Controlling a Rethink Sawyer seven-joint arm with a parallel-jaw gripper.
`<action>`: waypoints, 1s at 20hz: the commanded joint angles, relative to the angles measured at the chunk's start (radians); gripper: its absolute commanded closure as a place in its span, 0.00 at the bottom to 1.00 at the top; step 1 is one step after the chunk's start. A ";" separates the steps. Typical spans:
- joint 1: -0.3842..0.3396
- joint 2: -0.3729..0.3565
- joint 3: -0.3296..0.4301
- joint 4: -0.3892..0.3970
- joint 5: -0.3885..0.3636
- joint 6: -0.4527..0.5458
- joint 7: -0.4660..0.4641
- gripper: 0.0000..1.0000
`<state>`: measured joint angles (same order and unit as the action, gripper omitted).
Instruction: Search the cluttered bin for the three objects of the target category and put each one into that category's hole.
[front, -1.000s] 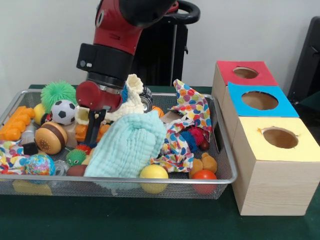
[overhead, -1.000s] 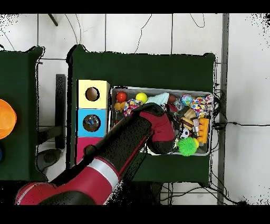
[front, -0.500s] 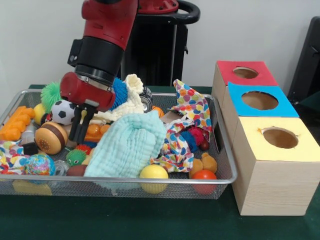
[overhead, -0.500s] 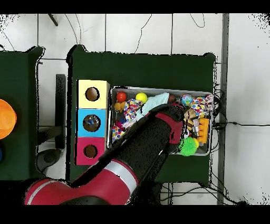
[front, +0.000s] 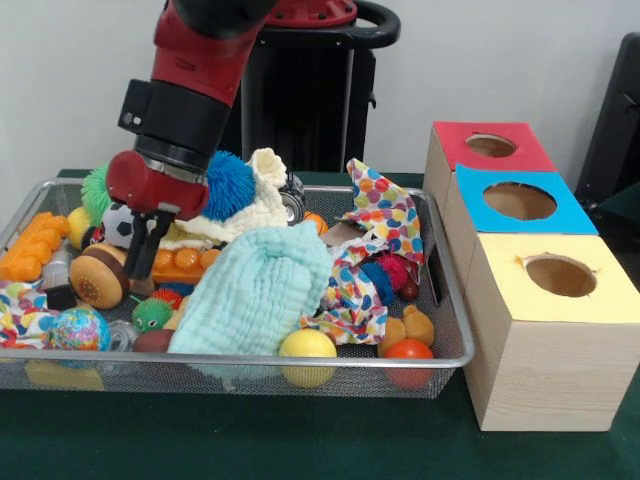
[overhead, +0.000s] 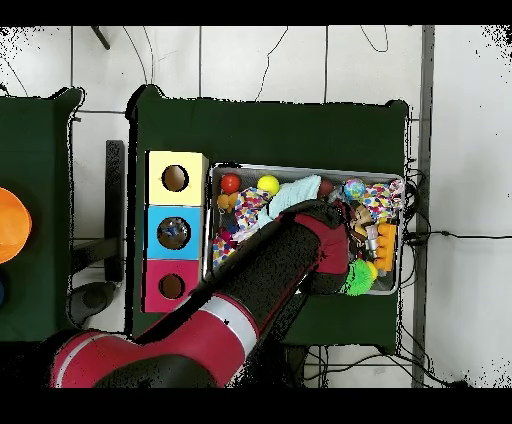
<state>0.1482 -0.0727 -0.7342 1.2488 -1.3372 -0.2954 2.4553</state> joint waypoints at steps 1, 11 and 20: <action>0.026 0.140 0.155 -0.011 -0.134 0.140 0.371 1.00; -0.204 -0.029 0.456 0.038 0.042 0.388 -0.174 1.00; -0.199 0.102 0.238 0.012 0.542 -0.218 -0.387 1.00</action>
<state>-0.0043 -0.0519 -0.5853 1.2438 -1.1284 -0.1465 2.4746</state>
